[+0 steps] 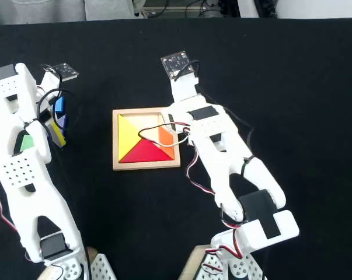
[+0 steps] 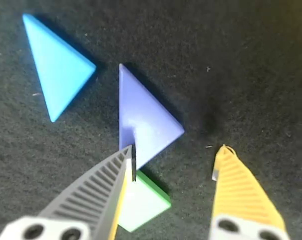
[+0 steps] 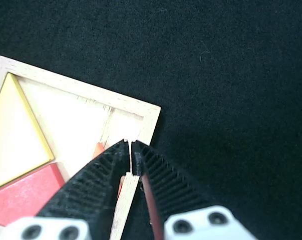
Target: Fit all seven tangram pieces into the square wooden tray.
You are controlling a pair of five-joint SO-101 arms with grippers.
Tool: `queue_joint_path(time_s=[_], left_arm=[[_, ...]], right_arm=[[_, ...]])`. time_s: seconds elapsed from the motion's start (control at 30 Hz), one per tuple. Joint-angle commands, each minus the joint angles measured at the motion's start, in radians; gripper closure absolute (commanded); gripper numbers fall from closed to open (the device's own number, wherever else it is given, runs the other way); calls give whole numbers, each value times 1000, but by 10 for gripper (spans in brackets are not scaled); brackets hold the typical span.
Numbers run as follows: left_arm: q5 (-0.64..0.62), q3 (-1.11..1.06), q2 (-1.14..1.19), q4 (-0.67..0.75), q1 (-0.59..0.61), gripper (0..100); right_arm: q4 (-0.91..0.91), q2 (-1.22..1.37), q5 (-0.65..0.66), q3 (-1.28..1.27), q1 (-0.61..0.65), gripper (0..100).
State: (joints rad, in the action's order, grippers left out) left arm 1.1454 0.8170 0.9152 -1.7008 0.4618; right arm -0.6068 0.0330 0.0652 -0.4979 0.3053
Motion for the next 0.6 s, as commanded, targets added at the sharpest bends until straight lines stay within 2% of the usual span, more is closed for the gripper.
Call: queue_joint_path(time_s=[0.0,0.33,0.57], left_arm=[[-12,35,31,100,-15,737],[-14,33,84,123,-16,809],[-21,173,84,-40,-35,812]], right_arm=[[18,-53,11,2,-18,987],[18,-53,11,4,-18,987],[18,-53,11,4,-18,987]])
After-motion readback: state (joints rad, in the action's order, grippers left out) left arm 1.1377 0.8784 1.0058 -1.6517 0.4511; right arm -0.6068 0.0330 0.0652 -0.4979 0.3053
